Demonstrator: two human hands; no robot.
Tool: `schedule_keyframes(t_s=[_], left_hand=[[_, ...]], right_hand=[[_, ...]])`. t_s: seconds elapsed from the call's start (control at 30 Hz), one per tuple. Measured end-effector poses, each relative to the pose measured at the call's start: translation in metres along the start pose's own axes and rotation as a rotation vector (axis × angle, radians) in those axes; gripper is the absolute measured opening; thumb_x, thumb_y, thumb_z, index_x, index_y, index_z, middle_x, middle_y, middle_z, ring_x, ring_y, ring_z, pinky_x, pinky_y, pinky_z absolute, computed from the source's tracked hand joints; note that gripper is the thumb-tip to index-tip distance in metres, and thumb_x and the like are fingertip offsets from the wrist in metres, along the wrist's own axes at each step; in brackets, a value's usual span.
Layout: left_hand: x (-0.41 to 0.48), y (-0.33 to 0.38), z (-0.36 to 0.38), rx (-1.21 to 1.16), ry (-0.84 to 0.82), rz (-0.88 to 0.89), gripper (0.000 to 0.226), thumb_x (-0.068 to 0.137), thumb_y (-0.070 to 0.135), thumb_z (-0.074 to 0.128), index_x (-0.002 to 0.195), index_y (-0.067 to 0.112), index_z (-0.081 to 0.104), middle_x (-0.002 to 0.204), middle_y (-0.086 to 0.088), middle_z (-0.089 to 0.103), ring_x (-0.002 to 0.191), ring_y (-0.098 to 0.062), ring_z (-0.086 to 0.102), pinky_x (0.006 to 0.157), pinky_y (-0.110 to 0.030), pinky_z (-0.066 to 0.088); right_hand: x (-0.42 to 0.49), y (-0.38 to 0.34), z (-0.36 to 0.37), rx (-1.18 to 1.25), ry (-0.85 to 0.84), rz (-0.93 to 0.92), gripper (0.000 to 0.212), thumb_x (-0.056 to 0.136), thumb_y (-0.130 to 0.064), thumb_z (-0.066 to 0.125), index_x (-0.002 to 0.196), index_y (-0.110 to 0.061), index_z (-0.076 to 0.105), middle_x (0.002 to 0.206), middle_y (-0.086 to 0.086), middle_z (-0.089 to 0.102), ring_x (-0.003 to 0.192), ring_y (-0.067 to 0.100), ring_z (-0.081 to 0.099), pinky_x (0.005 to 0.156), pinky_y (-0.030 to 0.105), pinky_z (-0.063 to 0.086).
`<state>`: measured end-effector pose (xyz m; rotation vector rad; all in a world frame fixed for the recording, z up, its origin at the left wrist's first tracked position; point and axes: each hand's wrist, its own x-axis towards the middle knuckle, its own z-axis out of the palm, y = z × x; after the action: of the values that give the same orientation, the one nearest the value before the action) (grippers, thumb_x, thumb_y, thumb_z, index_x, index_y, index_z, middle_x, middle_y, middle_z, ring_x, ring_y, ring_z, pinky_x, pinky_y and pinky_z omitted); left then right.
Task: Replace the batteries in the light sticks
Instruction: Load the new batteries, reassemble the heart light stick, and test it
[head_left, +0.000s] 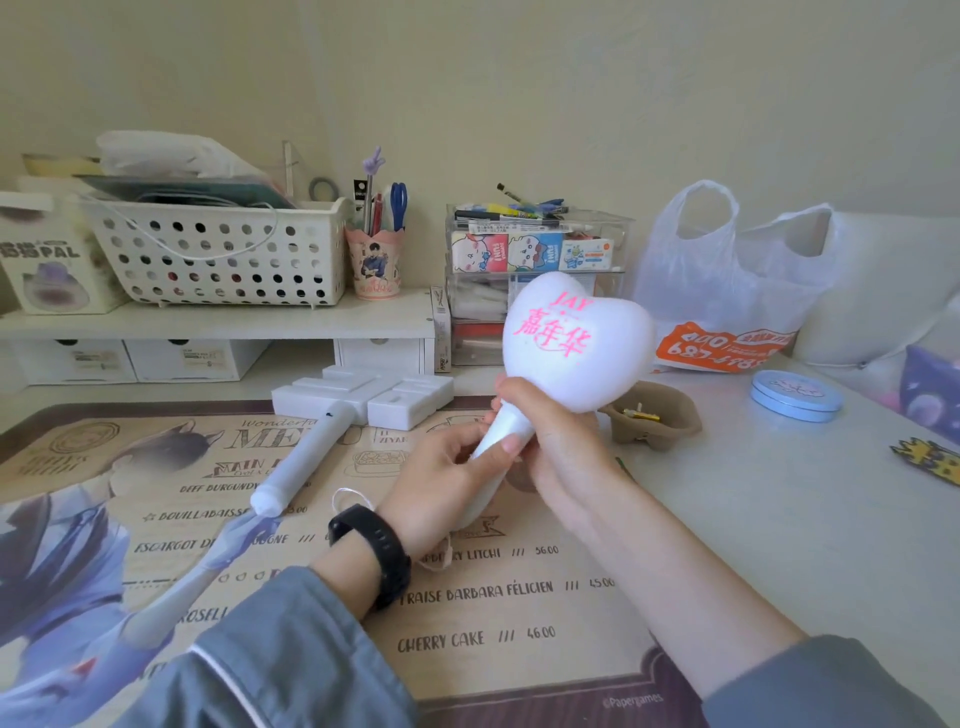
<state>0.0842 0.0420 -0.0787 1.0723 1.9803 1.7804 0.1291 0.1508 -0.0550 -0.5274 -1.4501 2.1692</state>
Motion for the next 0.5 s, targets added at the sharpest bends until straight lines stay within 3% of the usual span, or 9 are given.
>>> schedule_keyframes(t_s=[0.1,0.17,0.23,0.33,0.37,0.4,0.43,0.47,0.5], left_hand=[[-0.001,-0.006,0.006,0.438,0.212,0.135,0.040,0.086,0.053,0.041,0.104,0.023,0.060,0.083,0.009,0.067,0.075,-0.014,0.060,0.067,-0.035,0.048],[0.001,-0.004,0.005,0.534,0.287,0.155,0.037,0.094,0.050,0.039,0.100,0.019,0.058,0.083,0.007,0.067,0.075,-0.016,0.059,0.064,-0.034,0.044],[0.004,0.003,-0.004,0.284,0.247,0.040,0.040,0.096,0.046,0.039,0.090,0.013,0.060,0.068,0.005,0.060,0.059,-0.017,0.054,0.051,-0.027,0.040],[0.001,0.012,-0.017,-0.082,0.150,-0.252,0.053,0.096,0.052,0.033,0.090,0.006,0.058,0.055,-0.003,0.050,0.039,-0.014,0.044,0.037,-0.019,0.034],[0.000,0.014,-0.020,-0.168,0.102,-0.308,0.053,0.096,0.054,0.033,0.088,0.008,0.057,0.053,-0.003,0.048,0.036,-0.013,0.041,0.036,-0.018,0.032],[-0.001,0.015,-0.020,-0.247,0.046,-0.350,0.051,0.094,0.057,0.034,0.084,0.011,0.055,0.052,-0.003,0.046,0.035,-0.012,0.039,0.036,-0.016,0.031],[0.000,0.016,-0.021,-0.322,-0.021,-0.377,0.049,0.092,0.059,0.036,0.080,0.014,0.052,0.051,-0.003,0.043,0.034,-0.011,0.037,0.036,-0.014,0.030],[-0.001,0.017,-0.021,-0.408,-0.096,-0.408,0.047,0.090,0.061,0.038,0.078,0.017,0.049,0.052,-0.002,0.040,0.032,-0.010,0.035,0.035,-0.012,0.029],[0.000,0.018,-0.020,-0.496,-0.147,-0.443,0.046,0.088,0.062,0.040,0.077,0.018,0.047,0.052,-0.001,0.038,0.031,-0.009,0.033,0.033,-0.010,0.028]], right_hand=[[0.000,0.005,0.019,0.138,0.174,0.054,0.014,0.068,-0.013,0.068,0.080,-0.009,0.062,0.064,0.003,0.063,0.050,0.018,0.057,0.043,0.019,0.041],[0.001,0.004,0.032,0.215,0.231,0.090,0.008,0.067,-0.008,0.066,0.069,-0.004,0.059,0.054,0.006,0.059,0.046,0.022,0.054,0.048,0.023,0.045],[0.007,0.003,0.041,0.127,0.171,0.092,0.012,0.063,-0.013,0.067,0.067,-0.004,0.059,0.054,0.007,0.062,0.047,0.023,0.054,0.050,0.027,0.044],[0.016,0.005,0.048,-0.007,-0.105,0.107,0.017,0.067,-0.024,0.063,0.076,-0.010,0.057,0.064,0.007,0.067,0.053,0.025,0.055,0.042,0.023,0.039],[0.018,0.006,0.047,0.016,-0.178,0.113,0.016,0.070,-0.024,0.061,0.077,-0.011,0.056,0.063,0.006,0.067,0.060,0.026,0.056,0.044,0.025,0.046],[0.019,0.007,0.045,0.073,-0.233,0.113,0.016,0.070,-0.024,0.060,0.079,-0.011,0.055,0.061,0.005,0.065,0.069,0.027,0.057,0.057,0.033,0.057],[0.018,0.006,0.042,0.144,-0.268,0.103,0.018,0.068,-0.023,0.059,0.079,-0.010,0.055,0.059,0.005,0.063,0.076,0.029,0.059,0.081,0.043,0.058],[0.017,0.006,0.040,0.213,-0.300,0.087,0.020,0.066,-0.022,0.058,0.080,-0.008,0.054,0.058,0.007,0.060,0.078,0.029,0.063,0.096,0.047,0.050],[0.017,0.006,0.038,0.266,-0.332,0.070,0.022,0.065,-0.022,0.056,0.080,-0.006,0.054,0.058,0.008,0.058,0.078,0.028,0.067,0.100,0.048,0.047]])
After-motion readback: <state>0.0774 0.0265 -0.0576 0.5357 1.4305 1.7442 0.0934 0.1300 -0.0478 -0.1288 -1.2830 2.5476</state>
